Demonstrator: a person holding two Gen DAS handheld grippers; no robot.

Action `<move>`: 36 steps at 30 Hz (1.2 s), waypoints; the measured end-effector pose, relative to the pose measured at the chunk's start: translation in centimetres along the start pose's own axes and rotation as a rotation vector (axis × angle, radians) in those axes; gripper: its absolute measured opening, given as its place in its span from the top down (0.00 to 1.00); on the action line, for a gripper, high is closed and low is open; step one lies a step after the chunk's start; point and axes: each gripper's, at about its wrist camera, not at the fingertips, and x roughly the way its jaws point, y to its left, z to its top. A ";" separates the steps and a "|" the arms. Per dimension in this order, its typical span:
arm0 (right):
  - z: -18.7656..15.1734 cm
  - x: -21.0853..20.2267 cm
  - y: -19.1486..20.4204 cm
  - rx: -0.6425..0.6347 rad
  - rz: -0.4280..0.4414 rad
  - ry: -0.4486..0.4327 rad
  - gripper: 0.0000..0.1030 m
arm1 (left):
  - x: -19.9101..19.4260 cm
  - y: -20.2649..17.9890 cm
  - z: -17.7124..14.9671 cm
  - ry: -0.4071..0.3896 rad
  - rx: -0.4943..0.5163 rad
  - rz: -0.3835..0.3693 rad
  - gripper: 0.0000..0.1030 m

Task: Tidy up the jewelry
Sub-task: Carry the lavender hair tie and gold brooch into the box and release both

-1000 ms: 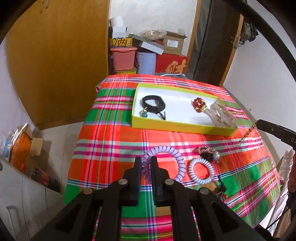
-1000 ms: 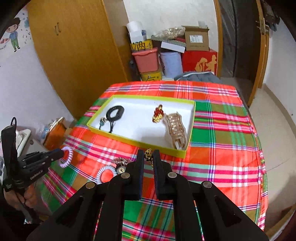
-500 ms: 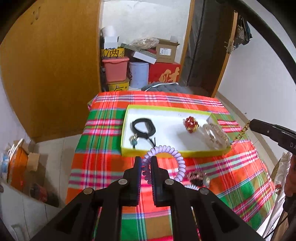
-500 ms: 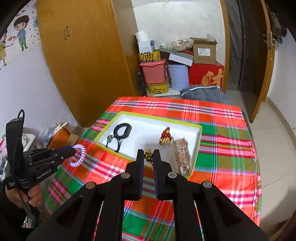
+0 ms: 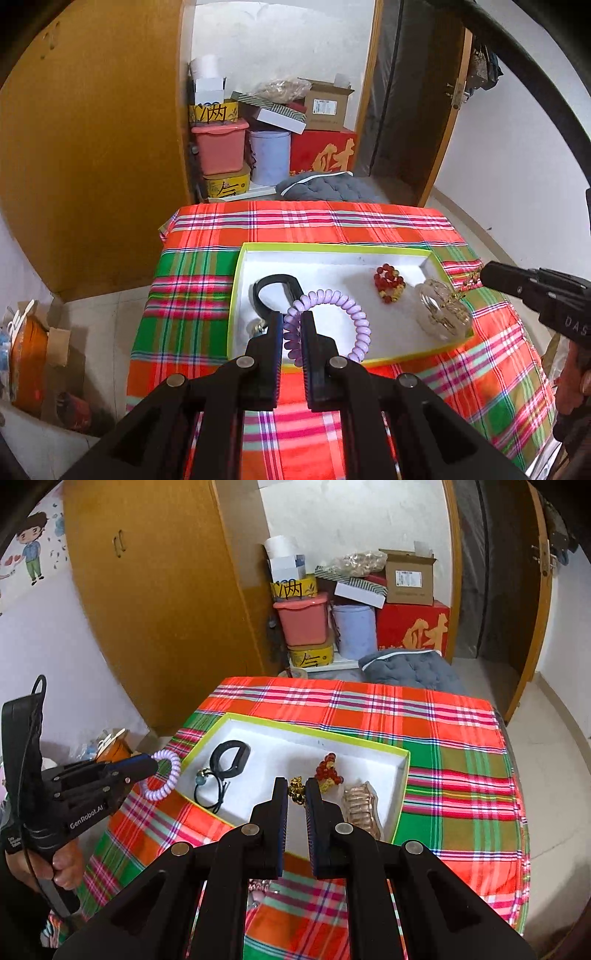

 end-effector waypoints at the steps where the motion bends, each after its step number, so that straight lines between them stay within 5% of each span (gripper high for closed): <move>1: 0.0 0.5 -0.1 0.002 0.001 0.007 0.91 | 0.5 0.0 0.1 0.005 0.000 -0.001 0.91; 17: -3.3 6.8 -1.2 0.037 0.001 0.169 0.91 | 7.6 -0.5 0.1 0.097 0.026 -0.011 0.91; 36: -4.1 7.9 -0.9 0.025 -0.015 0.202 0.83 | 9.4 -1.0 -0.2 0.122 0.052 -0.012 0.90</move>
